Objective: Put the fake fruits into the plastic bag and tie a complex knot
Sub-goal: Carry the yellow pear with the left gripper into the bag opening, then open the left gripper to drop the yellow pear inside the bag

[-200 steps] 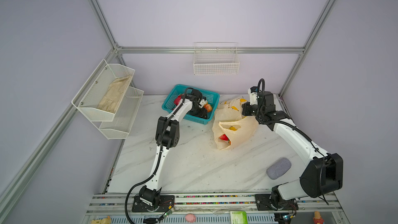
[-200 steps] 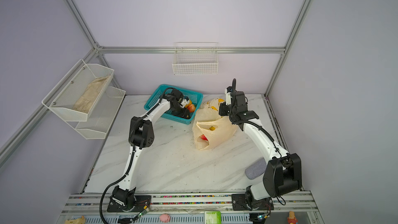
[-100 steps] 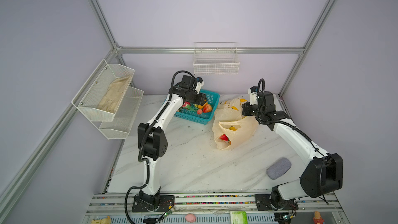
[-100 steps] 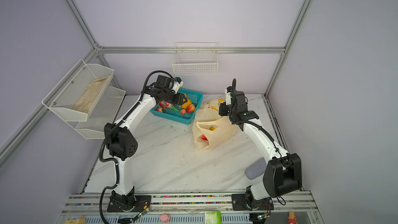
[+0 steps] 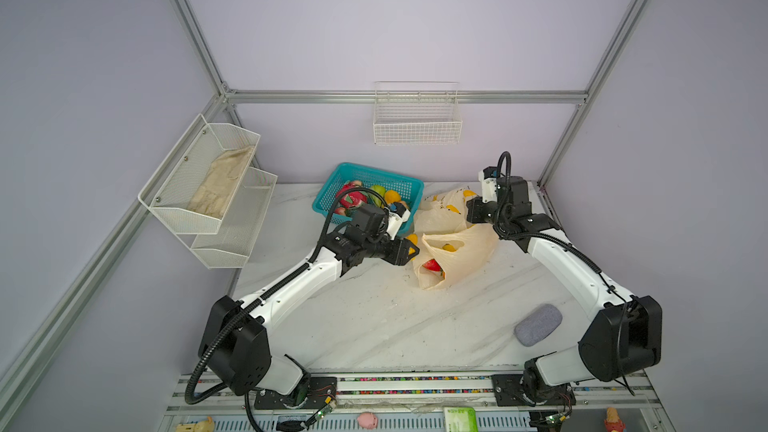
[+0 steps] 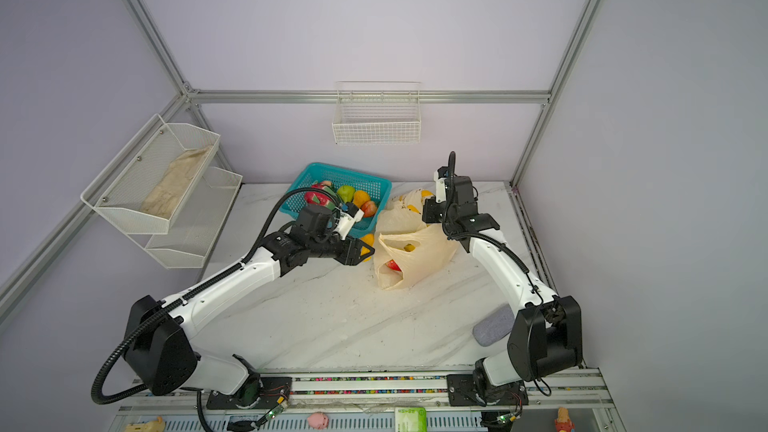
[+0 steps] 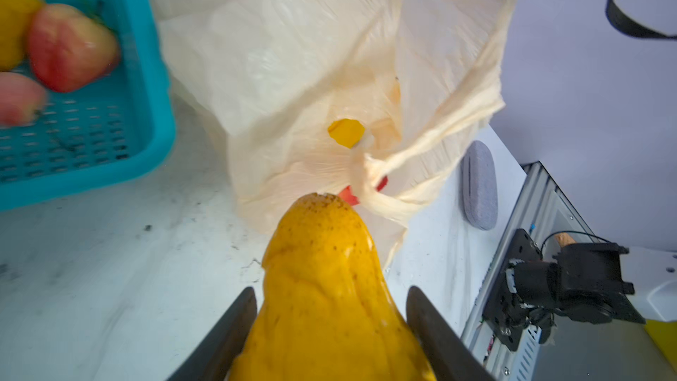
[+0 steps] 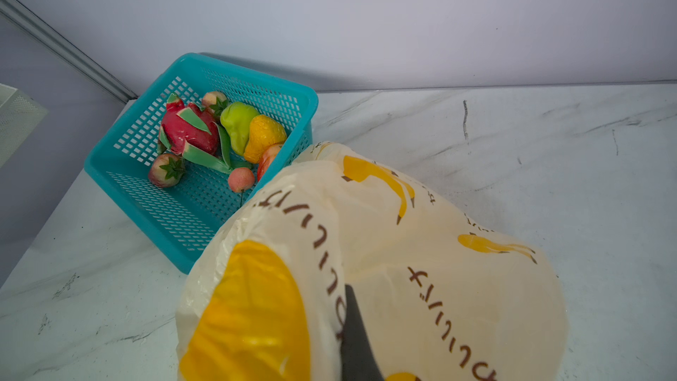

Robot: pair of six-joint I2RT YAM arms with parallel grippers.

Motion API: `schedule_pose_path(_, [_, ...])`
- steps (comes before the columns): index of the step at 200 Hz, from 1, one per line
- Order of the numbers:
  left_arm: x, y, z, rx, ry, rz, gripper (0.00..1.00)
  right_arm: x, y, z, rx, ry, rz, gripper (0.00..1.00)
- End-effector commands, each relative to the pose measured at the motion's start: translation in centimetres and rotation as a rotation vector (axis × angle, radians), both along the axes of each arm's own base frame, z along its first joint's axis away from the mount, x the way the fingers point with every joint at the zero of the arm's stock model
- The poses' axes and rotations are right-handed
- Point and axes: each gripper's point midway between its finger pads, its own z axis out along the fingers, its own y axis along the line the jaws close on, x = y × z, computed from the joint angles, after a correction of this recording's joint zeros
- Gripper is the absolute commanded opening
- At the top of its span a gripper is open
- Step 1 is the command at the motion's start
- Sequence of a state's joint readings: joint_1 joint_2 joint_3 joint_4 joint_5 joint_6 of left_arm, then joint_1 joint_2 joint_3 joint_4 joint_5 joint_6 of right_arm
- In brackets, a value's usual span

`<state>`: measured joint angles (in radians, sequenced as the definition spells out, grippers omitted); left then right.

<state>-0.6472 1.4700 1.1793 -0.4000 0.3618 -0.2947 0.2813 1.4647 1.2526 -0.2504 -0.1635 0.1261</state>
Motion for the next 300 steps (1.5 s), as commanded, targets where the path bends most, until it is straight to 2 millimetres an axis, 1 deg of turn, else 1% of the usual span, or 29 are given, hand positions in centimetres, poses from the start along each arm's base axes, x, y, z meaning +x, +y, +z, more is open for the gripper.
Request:
schedule_pose_path(1, [0.2,-1.6,-0.5,-0.035,-0.009,0.011,0.4,-0.3,0.0,1.9,0.018,-0.043,0.003,0.0])
schedule_pose_path(24, [-0.2,-3.6,-1.5,-0.03,0.013,-0.04,0.4,-0.4,-0.1,2.2,0.018,-0.044,0.004,0.0])
schedule_pose_path(40, [-0.2,-4.6,-2.1,-0.029,0.031,-0.064,0.4,-0.4,0.0,2.3,0.018,-0.044,0.007,0.0])
schedule_pose_path(82, [0.3,-5.4,-4.8,0.005,0.07,-0.08,0.4,-0.5,-0.1,2.1,0.016,-0.041,0.003,0.0])
schedule_pose_path(113, [0.4,-5.6,-5.8,0.02,0.079,-0.093,0.39,-0.6,-0.1,2.0,0.018,-0.041,0.003,0.0])
schedule_pose_path(144, [0.7,-6.7,-6.7,0.012,0.102,-0.123,0.4,-0.5,-0.1,1.8,0.017,-0.036,0.002,0.0])
schedule_pose_path(176, [0.1,-7.9,-7.0,0.007,0.093,-0.198,0.4,-0.7,-0.2,1.9,0.018,-0.037,0.0,0.0])
schedule_pose_path(199, [0.1,-8.9,-6.9,-0.001,0.081,-0.232,0.4,-0.8,-0.2,1.8,0.02,-0.036,-0.001,0.0])
schedule_pose_path(214, [0.5,-9.5,-6.8,-0.003,0.075,-0.236,0.4,-0.8,-0.2,1.7,0.018,-0.034,0.0,0.0])
schedule_pose_path(254, [2.4,-11.2,-7.2,0.006,0.056,-0.212,0.44,-0.8,-0.2,1.6,0.017,-0.033,-0.001,0.0])
schedule_pose_path(283, [3.9,-12.8,-6.9,-0.001,0.029,-0.198,0.49,-0.9,-0.3,1.6,0.015,-0.031,-0.003,0.0])
schedule_pose_path(300, [4.9,-13.0,-6.7,0.004,0.004,-0.168,0.52,-1.0,-0.4,1.6,0.014,-0.03,-0.005,0.0])
